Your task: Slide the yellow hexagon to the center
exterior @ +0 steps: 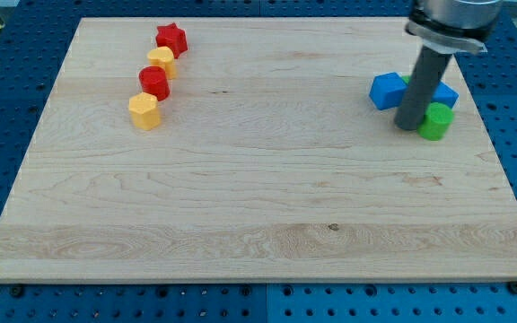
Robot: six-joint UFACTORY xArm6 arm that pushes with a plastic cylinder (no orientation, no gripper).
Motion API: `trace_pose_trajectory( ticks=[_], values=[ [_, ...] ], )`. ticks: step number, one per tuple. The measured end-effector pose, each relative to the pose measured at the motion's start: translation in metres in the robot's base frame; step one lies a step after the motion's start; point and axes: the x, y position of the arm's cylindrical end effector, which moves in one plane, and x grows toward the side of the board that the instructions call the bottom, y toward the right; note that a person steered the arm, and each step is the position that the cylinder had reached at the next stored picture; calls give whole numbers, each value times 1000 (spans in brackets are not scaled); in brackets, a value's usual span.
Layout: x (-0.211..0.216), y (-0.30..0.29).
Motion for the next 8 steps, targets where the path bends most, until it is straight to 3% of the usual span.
trace_pose_trajectory(
  ticks=[1,2,5,6,7,8],
  values=[
    [2,-3],
    [10,-49],
    [81,-335],
    [65,-430],
    [-3,-449],
    [-35,-446]
  ],
)
